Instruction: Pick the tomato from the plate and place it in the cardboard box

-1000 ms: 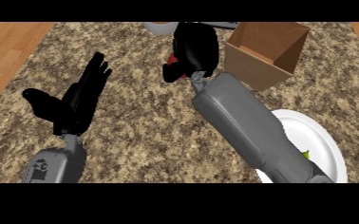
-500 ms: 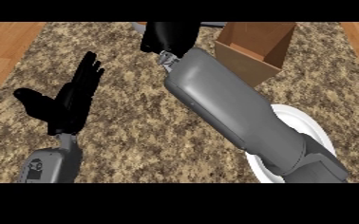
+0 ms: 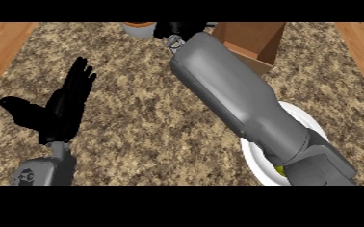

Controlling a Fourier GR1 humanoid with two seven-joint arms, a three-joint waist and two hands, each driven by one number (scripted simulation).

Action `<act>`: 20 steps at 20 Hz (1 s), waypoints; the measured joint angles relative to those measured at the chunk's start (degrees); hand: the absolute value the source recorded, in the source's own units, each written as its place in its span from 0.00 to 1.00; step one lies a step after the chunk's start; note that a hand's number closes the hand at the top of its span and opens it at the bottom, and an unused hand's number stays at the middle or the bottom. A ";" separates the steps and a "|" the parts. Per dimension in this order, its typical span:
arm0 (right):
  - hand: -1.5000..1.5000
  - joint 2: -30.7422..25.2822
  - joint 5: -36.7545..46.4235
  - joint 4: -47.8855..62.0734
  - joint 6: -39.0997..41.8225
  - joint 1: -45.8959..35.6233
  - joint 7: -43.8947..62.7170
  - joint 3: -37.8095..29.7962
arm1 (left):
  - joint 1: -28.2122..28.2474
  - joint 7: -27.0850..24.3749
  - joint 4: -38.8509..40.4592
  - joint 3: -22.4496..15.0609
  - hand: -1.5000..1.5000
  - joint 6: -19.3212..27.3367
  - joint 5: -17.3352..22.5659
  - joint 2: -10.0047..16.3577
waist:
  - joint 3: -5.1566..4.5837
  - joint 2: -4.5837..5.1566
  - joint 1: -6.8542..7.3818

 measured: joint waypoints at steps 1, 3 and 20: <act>1.00 -0.17 0.95 1.16 -0.69 0.41 -0.37 -0.48 | 0.27 -0.11 -0.05 0.12 0.50 -0.04 0.03 0.07 | 0.01 0.00 -0.30; 1.00 -0.89 2.65 3.19 -1.19 0.68 -0.76 -1.36 | 0.73 0.06 -0.82 0.17 0.50 0.17 0.04 -0.02 | 0.03 -0.07 -0.82; 0.00 -7.65 2.34 22.17 3.59 5.82 -11.12 -10.53 | 2.61 -0.23 -2.20 0.61 0.50 -0.03 0.28 -0.15 | 0.08 0.14 -1.42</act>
